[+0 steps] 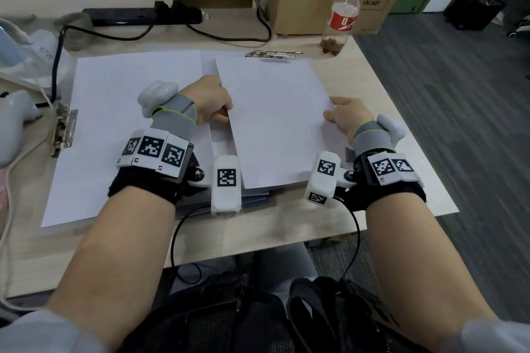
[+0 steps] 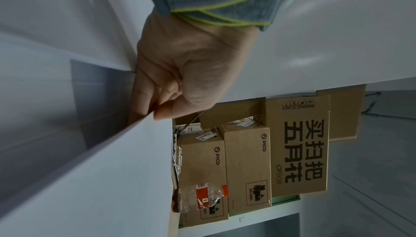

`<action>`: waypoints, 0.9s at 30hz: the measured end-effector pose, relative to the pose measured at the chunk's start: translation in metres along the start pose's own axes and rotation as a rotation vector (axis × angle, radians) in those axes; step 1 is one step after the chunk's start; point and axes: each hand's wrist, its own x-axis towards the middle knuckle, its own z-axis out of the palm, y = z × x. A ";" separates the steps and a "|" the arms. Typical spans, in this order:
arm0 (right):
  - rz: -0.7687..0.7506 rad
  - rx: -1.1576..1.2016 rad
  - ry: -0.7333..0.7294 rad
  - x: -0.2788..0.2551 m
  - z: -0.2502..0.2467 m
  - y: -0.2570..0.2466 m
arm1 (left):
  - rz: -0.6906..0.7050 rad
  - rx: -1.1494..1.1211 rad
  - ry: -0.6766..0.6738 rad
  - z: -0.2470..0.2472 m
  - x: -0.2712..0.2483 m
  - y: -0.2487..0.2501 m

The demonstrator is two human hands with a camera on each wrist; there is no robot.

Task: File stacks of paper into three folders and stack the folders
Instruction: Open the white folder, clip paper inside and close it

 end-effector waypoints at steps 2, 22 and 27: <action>0.003 -0.053 -0.002 0.001 0.002 -0.001 | -0.010 0.007 -0.004 0.000 0.002 0.000; 0.017 -0.537 0.042 0.028 0.014 -0.004 | -0.048 0.231 0.012 0.002 0.012 0.004; 0.021 -0.629 0.043 0.025 0.014 -0.006 | -0.039 0.240 0.011 0.004 0.012 0.004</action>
